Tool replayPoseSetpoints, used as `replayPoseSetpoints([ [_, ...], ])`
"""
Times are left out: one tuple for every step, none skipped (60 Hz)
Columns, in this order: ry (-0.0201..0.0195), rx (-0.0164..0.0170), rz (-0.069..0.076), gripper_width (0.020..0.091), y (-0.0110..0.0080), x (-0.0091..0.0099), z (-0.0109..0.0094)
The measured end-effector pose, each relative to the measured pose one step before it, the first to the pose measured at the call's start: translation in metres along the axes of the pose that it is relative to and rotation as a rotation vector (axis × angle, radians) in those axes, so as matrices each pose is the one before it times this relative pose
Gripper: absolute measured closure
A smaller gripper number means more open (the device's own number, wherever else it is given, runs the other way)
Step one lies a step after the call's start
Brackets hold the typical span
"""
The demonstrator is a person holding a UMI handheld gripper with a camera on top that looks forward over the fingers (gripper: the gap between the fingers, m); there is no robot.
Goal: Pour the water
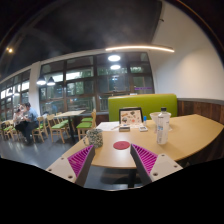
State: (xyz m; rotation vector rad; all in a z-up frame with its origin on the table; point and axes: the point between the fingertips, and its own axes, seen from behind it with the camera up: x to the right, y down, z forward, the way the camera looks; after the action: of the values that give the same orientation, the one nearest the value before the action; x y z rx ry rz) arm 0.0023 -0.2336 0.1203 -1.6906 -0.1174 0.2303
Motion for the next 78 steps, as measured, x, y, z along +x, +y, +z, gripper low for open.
replayPoseSetpoints([
  [0.00437, -0.00046, 0.0030, 0.0321, 0.00018, 0.00093, -0.00031],
  [0.00316, 0.00002, 0.0027, 0.0320, 0.00001, 0.00066, -0.00015],
  [0.00220, 0.00115, 0.0026, 0.0319, -0.00041, 0.00050, 0.00014],
  [0.00172, 0.00088, 0.0023, 0.0320, -0.00029, 0.00057, 0.00035],
  [0.00084, -0.00021, 0.0011, 0.0319, 0.00018, 0.00029, 0.00113],
  [0.00132, -0.00191, 0.0005, 0.0318, -0.00009, 0.00086, 0.00435],
  [-0.00086, -0.00088, -0.0001, 0.0318, -0.00002, -0.00020, 0.00080],
  [0.00087, -0.00082, 0.0001, 0.0319, 0.00001, 0.00065, 0.00133],
  [0.00312, -0.00146, 0.0008, 0.0320, 0.00023, 0.00140, 0.00044],
  [0.00561, -0.00215, -0.0001, 0.0321, 0.00049, 0.00198, 0.00106],
  [0.00633, -0.00152, -0.0007, 0.0321, 0.00041, 0.00286, 0.00071],
  [0.00494, -0.00088, -0.0006, 0.0323, 0.00012, 0.00335, 0.00101],
  [0.00361, 0.00065, -0.0024, 0.0324, 0.00110, 0.00502, -0.00624],
  [0.00647, 0.00072, 0.0004, 0.0321, -0.00027, 0.00345, 0.00405],
  [0.00627, 0.00244, -0.0005, 0.0321, -0.00092, 0.00364, 0.00127],
  [0.00710, 0.00428, -0.0025, 0.0323, -0.00116, 0.00508, 0.00128],
  [0.00911, 0.00769, -0.0071, 0.0321, -0.00025, 0.00293, -0.00626],
  [0.01071, 0.00693, -0.0075, 0.0321, -0.00183, 0.00726, 0.00208],
  [0.01363, 0.00801, -0.0099, 0.0321, -0.00196, 0.00834, 0.00238],
  [0.01884, 0.00725, -0.0099, 0.0323, -0.00197, 0.00047, 0.00305],
  [0.01752, 0.00608, -0.0127, 0.0320, -0.00146, 0.00901, 0.00387],
  [0.01587, 0.00079, -0.0099, 0.0324, -0.00164, 0.01837, 0.01174],
  [0.01850, -0.00273, -0.0094, 0.0323, 0.00028, 0.01027, 0.00526],
  [0.02037, -0.00418, -0.0073, 0.0324, 0.00192, 0.00159, -0.00094],
  [0.01142, -0.00893, -0.0027, 0.0324, 0.00041, 0.01716, 0.01489],
  [0.01016, -0.00779, -0.0023, 0.0322, 0.00092, 0.00843, 0.00736],
  [0.00961, -0.00608, -0.0015, 0.0320, 0.00134, -0.00074, -0.00059],
  [0.00411, -0.00682, 0.0007, 0.0326, 0.00009, 0.00664, 0.00738],
  [0.00708, -0.00368, 0.0002, 0.0326, 0.00474, -0.00041, -0.00242],
  [-0.00200, -0.01242, 0.0029, 0.0324, -0.00522, 0.01479, 0.01453],
  [0.00356, -0.00811, 0.0030, 0.0324, -0.00018, 0.00692, 0.00836],
  [0.00934, -0.00411, 0.0011, 0.0325, 0.00308, 0.00113, 0.00273],
  [0.00068, -0.01081, 0.0033, 0.0324, -0.00209, 0.01082, 0.01382],
  [0.00440, -0.00581, 0.0009, 0.0323, -0.00023, 0.00535, 0.00874],
  [0.00440, -0.00615, -0.0008, 0.0324, 0.00019, 0.00536, 0.00866],
  [0.00632, -0.00821, -0.0020, 0.0325, 0.00093, 0.00562, 0.00889],
  [0.01264, -0.00472, -0.0032, 0.0326, 0.00350, 0.00061, 0.00193],
  [0.00627, -0.01081, -0.0021, 0.0325, -0.00080, 0.00609, 0.00762],
  [0.00806, -0.00563, -0.0053, 0.0323, 0.00115, 0.00426, 0.00859],
  [0.00838, -0.00462, -0.0057, 0.0323, -0.00030, 0.00480, 0.00878],
  [0.00870, -0.00244, -0.0054, 0.0322, -0.00061, 0.00503, 0.00904],
  [0.00756, -0.00116, -0.0055, 0.0323, -0.00085, 0.00474, 0.00889],
  [0.00664, -0.00218, -0.0060, 0.0324, -0.00074, 0.00390, 0.00896],
  [0.00716, -0.00496, -0.0063, 0.0325, -0.00008, 0.00399, 0.00919],
  [0.00782, -0.00755, -0.0046, 0.0328, -0.00001, 0.00404, 0.00854],
  [0.00784, -0.00440, -0.0037, 0.0328, 0.00110, 0.00221, 0.00701],
  [0.00338, -0.00592, -0.0017, 0.0329, 0.00098, 0.00137, 0.00770],
  [0.00029, -0.00618, -0.0016, 0.0328, 0.00030, 0.00121, 0.00784],
  [-0.00031, -0.00454, -0.0008, 0.0329, -0.00004, 0.00123, 0.00773],
  [0.00135, -0.00342, 0.0000, 0.0327, -0.00025, 0.00154, 0.00791],
  [0.00145, -0.00453, 0.0003, 0.0326, -0.00025, 0.00134, 0.00696],
  [-0.00199, -0.00604, 0.0000, 0.0326, -0.00088, 0.00061, 0.00945],
  [-0.00413, -0.00316, -0.0008, 0.0326, 0.00007, -0.00016, 0.00626],
  [-0.00482, -0.00096, 0.0009, 0.0325, 0.00013, -0.00025, 0.00564],
  [-0.00407, 0.00027, 0.0013, 0.0325, -0.00083, -0.00011, 0.00521],
  [-0.00376, -0.00165, 0.0025, 0.0325, -0.00033, -0.00046, 0.00535],
  [-0.00721, -0.00424, 0.0016, 0.0332, 0.00039, -0.00170, 0.00503],
  [-0.00974, -0.00449, 0.0025, 0.0339, 0.00074, -0.00268, 0.00473],
  [-0.00924, -0.00450, 0.0031, 0.0369, 0.00047, -0.00247, 0.00426],
  [-0.00054, -0.00100, 0.0051, 0.0424, 0.00015, -0.00041, 0.00349],
  [0.00438, 0.00488, 0.0045, 0.0479, -0.00167, -0.00053, 0.00537],
  [0.00208, 0.00320, 0.0043, 0.0534, 0.00099, -0.00114, 0.00263],
  [0.00065, 0.00302, 0.0130, 0.0535, -0.00080, 0.00032, 0.00159],
  [0.00357, 0.00947, 0.0111, 0.0541, -0.00159, 0.00027, 0.00097],
  [0.00271, 0.00611, 0.0087, 0.0545, -0.00057, 0.00059, 0.00018],
  [0.00176, 0.01087, 0.0034, 0.0564, -0.00133, 0.00018, 0.00040],
  [0.00005, 0.00502, -0.0010, 0.0578, -0.00206, 0.00298, 0.00133],
  [0.00386, 0.00690, -0.0055, 0.0596, 0.00108, -0.00143, 0.00022],
  [0.00409, 0.01043, -0.0041, 0.0604, 0.00028, -0.00204, 0.00033],
  [0.00012, 0.00627, -0.0019, 0.0618, -0.00037, -0.00043, 0.00009],
  [0.00104, 0.00575, 0.0001, 0.0636, -0.00041, -0.00028, 0.00002],
  [0.00284, 0.00482, 0.0027, 0.0638, -0.00013, 0.00011, -0.00023],
  [0.00273, 0.00372, 0.0025, 0.0658, -0.00017, -0.00001, -0.00029],
  [0.00214, 0.00101, 0.0027, 0.0664, 0.00040, 0.00020, -0.00020],
  [0.00117, 0.00232, -0.0013, 0.0664, -0.00150, 0.00219, -0.00103],
  [0.00320, 0.00103, -0.0047, 0.0665, -0.00013, -0.00021, -0.00013],
  [0.00661, 0.00284, -0.0066, 0.0664, 0.00074, -0.00093, 0.00020],
  [0.00363, 0.00152, -0.0083, 0.0672, -0.00044, -0.00069, -0.00014],
])
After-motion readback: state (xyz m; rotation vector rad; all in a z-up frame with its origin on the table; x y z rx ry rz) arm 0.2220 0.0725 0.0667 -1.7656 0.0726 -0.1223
